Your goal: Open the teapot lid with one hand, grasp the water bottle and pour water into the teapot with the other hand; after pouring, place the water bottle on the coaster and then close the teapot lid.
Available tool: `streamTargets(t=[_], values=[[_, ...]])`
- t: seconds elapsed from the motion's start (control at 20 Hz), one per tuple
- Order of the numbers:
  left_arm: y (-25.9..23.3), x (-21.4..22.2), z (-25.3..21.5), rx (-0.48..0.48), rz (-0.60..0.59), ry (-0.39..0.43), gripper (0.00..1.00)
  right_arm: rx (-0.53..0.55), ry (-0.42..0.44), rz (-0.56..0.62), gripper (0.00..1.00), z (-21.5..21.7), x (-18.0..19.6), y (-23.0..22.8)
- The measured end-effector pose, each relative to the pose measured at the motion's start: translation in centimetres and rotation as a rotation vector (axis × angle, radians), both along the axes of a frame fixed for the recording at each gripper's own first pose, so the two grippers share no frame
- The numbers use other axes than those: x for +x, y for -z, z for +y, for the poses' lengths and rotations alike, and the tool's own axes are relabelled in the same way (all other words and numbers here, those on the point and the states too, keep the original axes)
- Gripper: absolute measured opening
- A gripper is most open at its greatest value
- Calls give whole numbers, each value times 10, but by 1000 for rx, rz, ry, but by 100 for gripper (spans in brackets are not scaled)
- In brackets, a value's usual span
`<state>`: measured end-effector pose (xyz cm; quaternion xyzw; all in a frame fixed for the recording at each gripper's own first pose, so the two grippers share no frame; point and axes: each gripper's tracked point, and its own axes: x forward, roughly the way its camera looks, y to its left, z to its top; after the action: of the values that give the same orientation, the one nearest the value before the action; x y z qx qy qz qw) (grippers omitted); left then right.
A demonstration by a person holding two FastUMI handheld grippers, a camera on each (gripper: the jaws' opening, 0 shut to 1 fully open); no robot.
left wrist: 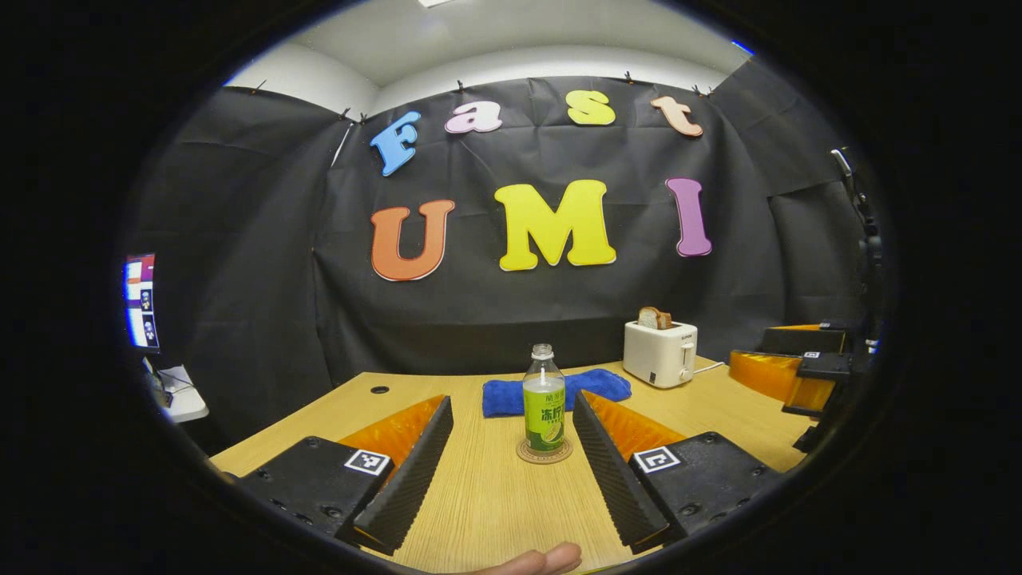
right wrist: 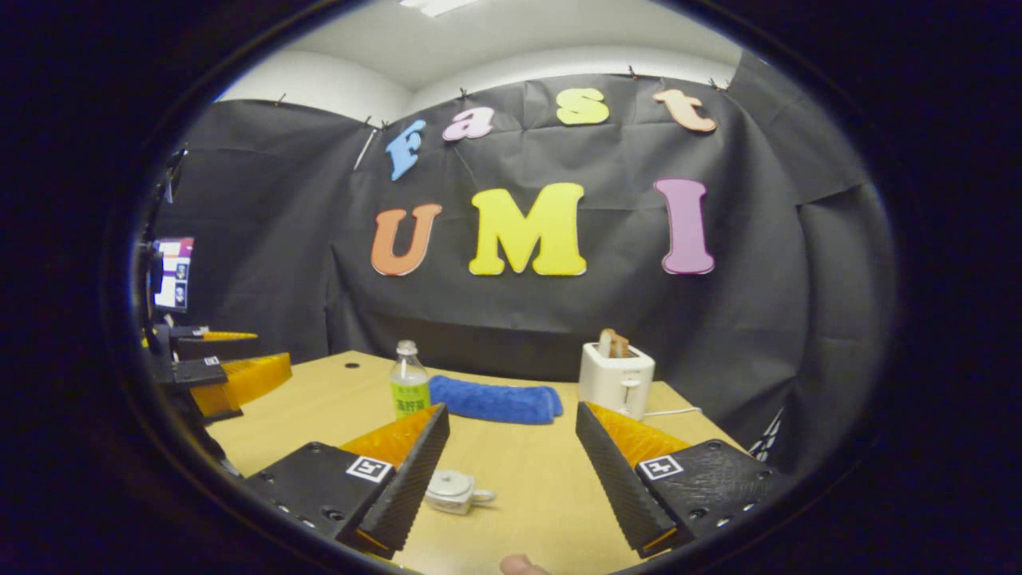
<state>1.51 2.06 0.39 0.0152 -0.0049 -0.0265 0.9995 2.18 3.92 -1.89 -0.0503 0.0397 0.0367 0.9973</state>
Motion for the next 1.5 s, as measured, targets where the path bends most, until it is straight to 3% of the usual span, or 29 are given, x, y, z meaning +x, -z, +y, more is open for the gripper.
streamTargets(t=[0.25, 0.5, 1.15, 1.5], values=[[2, 4, -7, -35, -12, -18, 95, 24, -27, -41, 96, -14, -20, -9], [6, 8, -14, 15, -25, -22, 95, 16, -49, -145, 95, -4, -38, -39], [2, 3, -24, -12, -26, 14, 94, 68, -42, -111, 95, -10, -31, -30], [0, 4, -16, -16, -37, -9, 95, 73, -37, -103, 95, -8, -27, -26]])
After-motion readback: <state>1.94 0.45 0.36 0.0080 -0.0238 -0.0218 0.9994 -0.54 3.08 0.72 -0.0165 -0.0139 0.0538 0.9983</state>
